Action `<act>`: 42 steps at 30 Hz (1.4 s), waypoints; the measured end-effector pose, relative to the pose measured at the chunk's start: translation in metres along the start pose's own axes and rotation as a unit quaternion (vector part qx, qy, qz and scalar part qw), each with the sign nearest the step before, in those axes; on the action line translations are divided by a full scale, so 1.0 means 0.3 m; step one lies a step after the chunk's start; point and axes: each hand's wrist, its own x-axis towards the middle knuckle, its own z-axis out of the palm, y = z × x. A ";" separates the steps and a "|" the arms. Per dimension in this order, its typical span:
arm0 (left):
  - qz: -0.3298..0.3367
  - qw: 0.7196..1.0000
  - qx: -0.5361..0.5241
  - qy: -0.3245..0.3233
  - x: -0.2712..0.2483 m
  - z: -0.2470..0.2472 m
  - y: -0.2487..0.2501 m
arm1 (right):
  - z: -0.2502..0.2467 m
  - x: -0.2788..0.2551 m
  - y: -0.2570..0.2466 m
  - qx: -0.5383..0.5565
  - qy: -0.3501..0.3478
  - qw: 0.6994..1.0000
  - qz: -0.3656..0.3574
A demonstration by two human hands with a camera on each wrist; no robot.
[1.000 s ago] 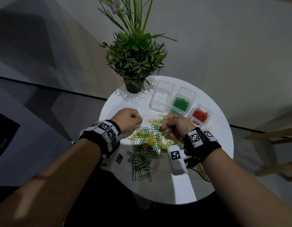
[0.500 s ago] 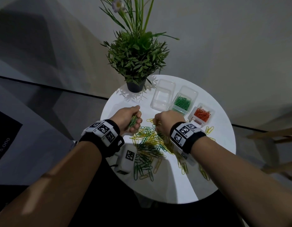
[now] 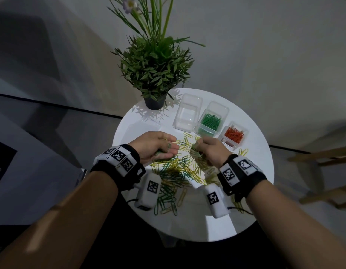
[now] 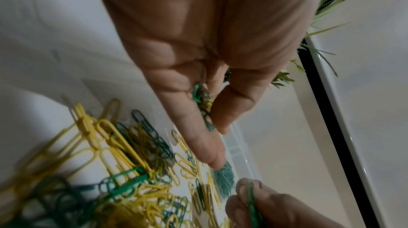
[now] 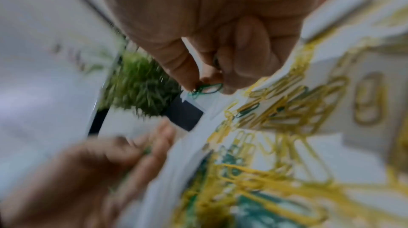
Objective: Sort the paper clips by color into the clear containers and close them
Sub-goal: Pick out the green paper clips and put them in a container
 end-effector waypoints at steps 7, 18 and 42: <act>-0.016 0.999 -0.047 -0.019 0.016 0.065 -0.004 | -0.060 -0.071 0.010 0.428 -0.124 0.893 0.065; -0.016 0.996 -0.077 -0.040 0.008 0.131 0.016 | -0.123 -0.065 -0.027 0.569 -0.173 0.796 0.111; -0.059 0.987 -0.105 -0.103 0.020 0.175 0.069 | -0.092 -0.048 -0.183 -0.187 -0.025 0.961 -0.203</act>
